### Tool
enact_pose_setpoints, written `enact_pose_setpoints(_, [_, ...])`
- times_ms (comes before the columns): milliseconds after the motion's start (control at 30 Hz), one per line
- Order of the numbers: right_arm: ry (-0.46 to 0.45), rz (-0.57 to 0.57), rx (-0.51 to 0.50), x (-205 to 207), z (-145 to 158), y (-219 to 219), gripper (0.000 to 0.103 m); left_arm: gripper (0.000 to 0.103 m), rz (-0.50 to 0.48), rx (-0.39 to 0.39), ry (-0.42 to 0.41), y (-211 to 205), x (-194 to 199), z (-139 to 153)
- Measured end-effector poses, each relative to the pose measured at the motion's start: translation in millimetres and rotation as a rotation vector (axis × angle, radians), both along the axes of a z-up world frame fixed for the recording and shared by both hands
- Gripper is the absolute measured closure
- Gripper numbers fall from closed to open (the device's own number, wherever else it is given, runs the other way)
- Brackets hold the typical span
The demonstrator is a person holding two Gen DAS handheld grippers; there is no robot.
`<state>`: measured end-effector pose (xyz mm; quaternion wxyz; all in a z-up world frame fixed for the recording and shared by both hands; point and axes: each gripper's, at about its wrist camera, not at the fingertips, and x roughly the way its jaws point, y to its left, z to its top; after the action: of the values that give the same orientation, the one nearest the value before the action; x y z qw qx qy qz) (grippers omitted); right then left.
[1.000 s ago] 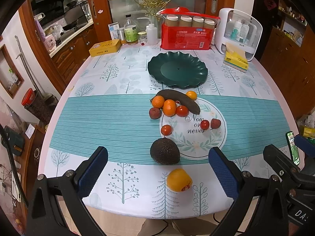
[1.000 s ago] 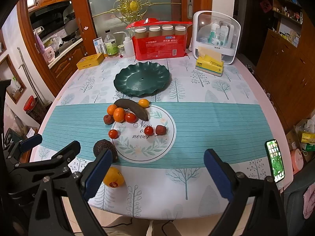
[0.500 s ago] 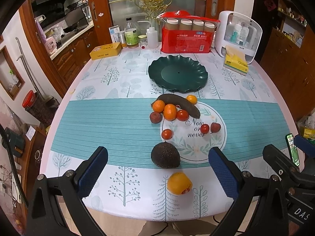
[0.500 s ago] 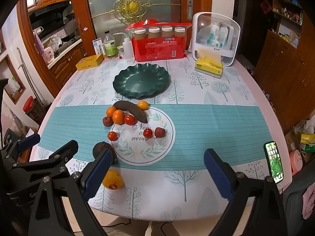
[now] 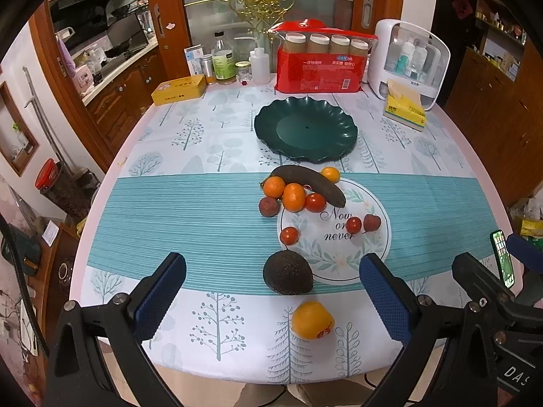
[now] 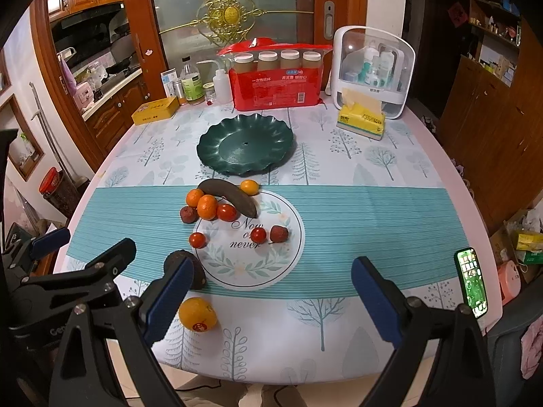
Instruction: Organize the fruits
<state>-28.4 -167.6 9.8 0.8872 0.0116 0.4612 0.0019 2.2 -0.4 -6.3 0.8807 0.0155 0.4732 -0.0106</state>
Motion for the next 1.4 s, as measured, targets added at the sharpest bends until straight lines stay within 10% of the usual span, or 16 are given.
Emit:
enact_pose_setpoints(500, [0.058,-0.011,0.05,11,-20,23,0.008,0.001,-0.13,-0.036,0.102,28,32,-28])
enact_pose_setpoints(1400, [0.318,0.06,0.155,10,-159,69,0.017,0.001,-0.373,-0.081,0.379,29,86,-156])
